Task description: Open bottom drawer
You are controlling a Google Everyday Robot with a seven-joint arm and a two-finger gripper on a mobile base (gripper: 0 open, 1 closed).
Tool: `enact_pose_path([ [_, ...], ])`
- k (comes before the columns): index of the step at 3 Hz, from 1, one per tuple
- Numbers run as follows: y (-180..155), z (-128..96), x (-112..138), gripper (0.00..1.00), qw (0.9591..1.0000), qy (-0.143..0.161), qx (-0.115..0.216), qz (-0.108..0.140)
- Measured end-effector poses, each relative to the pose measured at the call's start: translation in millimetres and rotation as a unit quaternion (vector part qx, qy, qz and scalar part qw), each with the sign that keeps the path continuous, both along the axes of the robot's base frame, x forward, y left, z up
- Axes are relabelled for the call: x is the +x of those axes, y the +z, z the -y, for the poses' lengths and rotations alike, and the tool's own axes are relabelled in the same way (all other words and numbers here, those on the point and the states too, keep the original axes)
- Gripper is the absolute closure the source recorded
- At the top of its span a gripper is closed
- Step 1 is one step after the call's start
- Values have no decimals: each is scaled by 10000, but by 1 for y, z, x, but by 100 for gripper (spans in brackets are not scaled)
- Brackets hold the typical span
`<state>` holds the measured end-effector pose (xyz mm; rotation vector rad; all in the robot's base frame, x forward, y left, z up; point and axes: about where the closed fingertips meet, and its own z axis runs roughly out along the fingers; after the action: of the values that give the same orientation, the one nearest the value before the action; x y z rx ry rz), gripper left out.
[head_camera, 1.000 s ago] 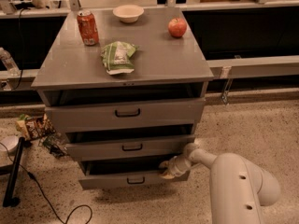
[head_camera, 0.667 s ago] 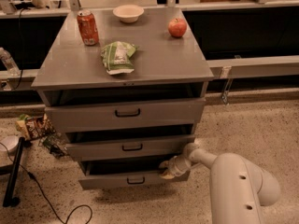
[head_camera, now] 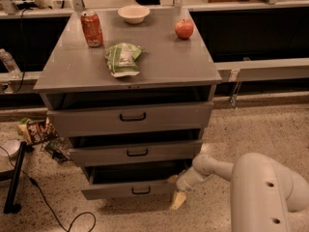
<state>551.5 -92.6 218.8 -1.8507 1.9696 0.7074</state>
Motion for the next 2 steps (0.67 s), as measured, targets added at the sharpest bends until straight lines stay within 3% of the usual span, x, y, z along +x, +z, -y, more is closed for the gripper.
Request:
enact_pose_path([
  [1, 38, 21, -56, 13, 9982, -22, -179, -569],
  [2, 62, 30, -122, 38, 9927, 110, -285, -1166],
])
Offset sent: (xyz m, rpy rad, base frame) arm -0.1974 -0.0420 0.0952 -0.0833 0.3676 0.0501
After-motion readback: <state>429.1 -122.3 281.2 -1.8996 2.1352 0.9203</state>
